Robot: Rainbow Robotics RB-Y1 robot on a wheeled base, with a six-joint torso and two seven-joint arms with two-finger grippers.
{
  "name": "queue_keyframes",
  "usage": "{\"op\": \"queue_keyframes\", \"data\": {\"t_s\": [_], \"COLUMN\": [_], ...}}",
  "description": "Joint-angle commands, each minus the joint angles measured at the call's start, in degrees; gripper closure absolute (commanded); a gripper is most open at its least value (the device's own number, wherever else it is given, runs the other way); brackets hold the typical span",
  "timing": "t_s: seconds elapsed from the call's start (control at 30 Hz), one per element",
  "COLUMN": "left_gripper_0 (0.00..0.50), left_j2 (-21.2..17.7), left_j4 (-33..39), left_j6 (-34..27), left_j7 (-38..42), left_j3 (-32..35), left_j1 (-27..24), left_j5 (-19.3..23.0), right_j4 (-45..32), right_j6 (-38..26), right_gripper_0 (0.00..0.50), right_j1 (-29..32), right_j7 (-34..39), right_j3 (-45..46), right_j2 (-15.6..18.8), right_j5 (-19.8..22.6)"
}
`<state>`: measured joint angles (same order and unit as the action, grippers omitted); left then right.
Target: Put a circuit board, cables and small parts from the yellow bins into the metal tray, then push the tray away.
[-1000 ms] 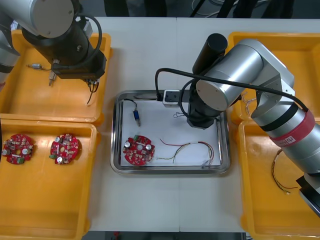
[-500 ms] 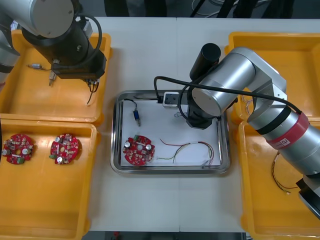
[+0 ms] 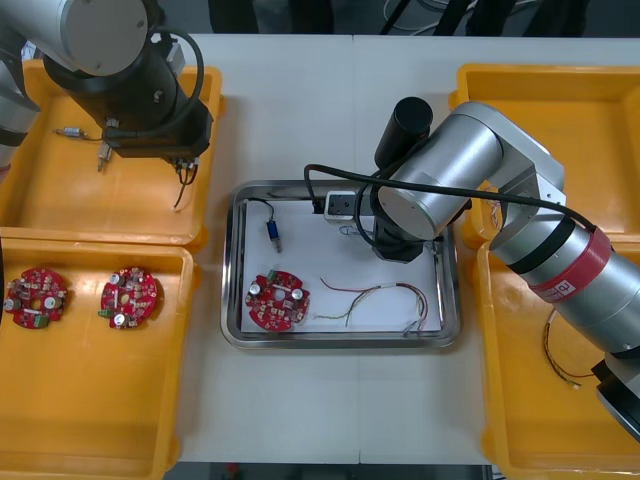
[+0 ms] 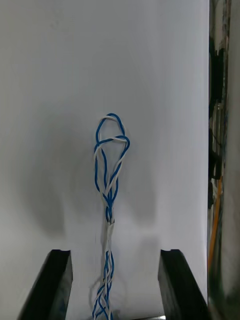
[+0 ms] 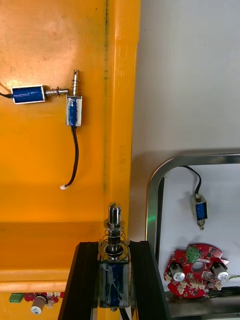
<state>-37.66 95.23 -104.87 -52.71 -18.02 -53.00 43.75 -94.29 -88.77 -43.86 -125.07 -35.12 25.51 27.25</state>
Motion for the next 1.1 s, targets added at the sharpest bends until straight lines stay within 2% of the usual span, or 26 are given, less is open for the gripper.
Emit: {"op": "queue_keyframes", "data": {"t_s": [0.03,0.27,0.63,0.83,1.1], "left_gripper_0": [0.5,0.5,0.5,0.5,0.5], "left_j2": [0.66,0.66,0.66,0.66,0.66], "left_j4": [1.8,1.8,1.8,1.8,1.8], "left_j6": [-0.86,-1.13,-1.13,-1.04,-0.86], "left_j7": [4.72,4.72,5.07,5.33,5.51], "left_j3": [2.03,2.12,2.12,2.03,2.03], "left_j1": [0.44,0.44,0.44,0.35,0.35], "left_j5": [-0.07,-0.07,0.11,0.11,0.28], "right_j4": [-1.86,-5.64,-14.25,-17.94,-23.57], "right_j6": [-0.79,-7.03,-21.23,-21.23,-21.23], "right_gripper_0": [0.0,0.0,0.0,0.0,0.0], "right_j1": [0.09,-0.7,-1.05,-1.05,0.62], "right_j7": [1.06,1.67,3.08,4.14,5.89], "right_j3": [0.22,2.51,11.04,17.19,24.39], "right_j2": [-1.07,-1.07,-0.72,0.51,4.2], "right_j5": [0.44,1.32,1.84,2.2,2.72]}}
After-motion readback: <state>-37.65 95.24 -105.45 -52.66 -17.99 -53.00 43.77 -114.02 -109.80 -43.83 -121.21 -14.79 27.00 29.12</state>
